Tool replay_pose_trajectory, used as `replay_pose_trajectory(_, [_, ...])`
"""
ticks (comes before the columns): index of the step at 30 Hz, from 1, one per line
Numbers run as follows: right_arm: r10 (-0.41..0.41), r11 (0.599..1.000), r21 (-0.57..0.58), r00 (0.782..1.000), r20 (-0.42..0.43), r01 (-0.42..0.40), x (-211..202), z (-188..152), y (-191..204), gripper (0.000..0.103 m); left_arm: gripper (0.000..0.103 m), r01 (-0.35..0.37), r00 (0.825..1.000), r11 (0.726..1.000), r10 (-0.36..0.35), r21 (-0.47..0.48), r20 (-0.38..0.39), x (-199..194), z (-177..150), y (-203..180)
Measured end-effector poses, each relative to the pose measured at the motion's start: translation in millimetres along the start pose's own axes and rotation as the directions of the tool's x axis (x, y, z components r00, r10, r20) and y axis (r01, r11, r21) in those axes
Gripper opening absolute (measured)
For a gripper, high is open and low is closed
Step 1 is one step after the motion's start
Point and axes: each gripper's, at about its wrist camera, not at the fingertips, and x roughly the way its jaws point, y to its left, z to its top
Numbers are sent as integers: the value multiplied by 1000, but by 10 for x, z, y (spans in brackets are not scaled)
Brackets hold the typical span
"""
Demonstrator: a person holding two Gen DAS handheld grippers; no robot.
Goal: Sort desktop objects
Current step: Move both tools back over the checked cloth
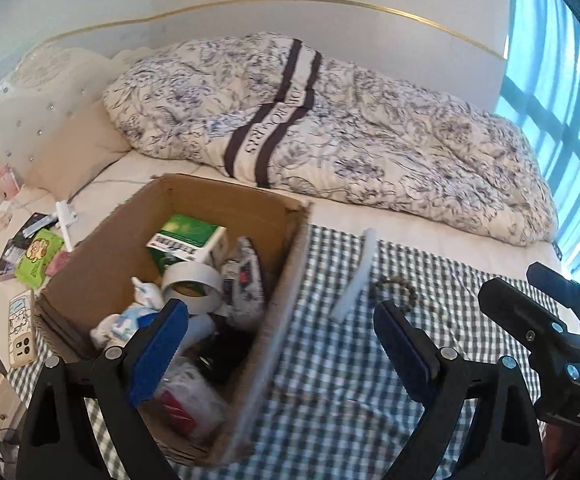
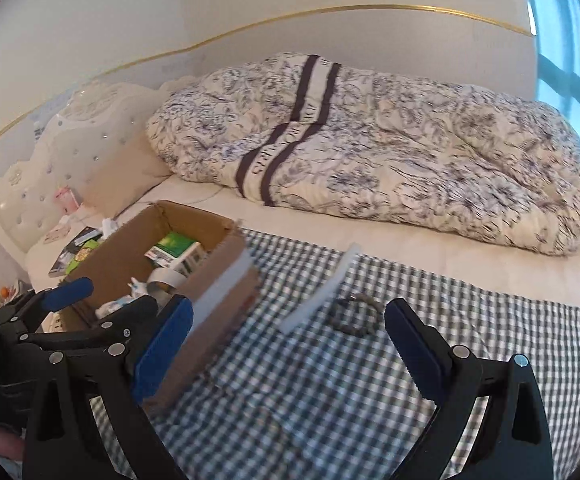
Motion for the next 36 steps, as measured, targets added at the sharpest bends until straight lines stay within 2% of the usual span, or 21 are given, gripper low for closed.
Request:
replay_pose_trajectory(10, [-56, 996, 65, 998, -24, 57, 9, -182, -580, 97, 96, 28, 999, 998, -26, 61, -39, 262, -120, -578])
replay_pose_trajectory(20, [-96, 984, 145, 991, -89, 108, 360, -348, -1114, 97, 96, 59, 993, 991, -46, 122, -111, 846, -267, -896])
replay_pose_trajectory(26, [-92, 985, 134, 984, -151, 112, 737, -396, -1166, 97, 96, 75, 989, 982, -51, 174, -138, 1284, -285, -1016])
replay_pose_trajectory(31, [-112, 984, 115, 976, -189, 135, 1079, -398, -1146, 97, 96, 58, 985, 972, -18, 230, -173, 1636, -306, -1084])
replay_pose_trajectory(36, [-90, 983, 137, 973, -213, 121, 1377, -389, -1205, 94, 95, 71, 983, 968, -27, 240, -182, 1918, -377, -1042])
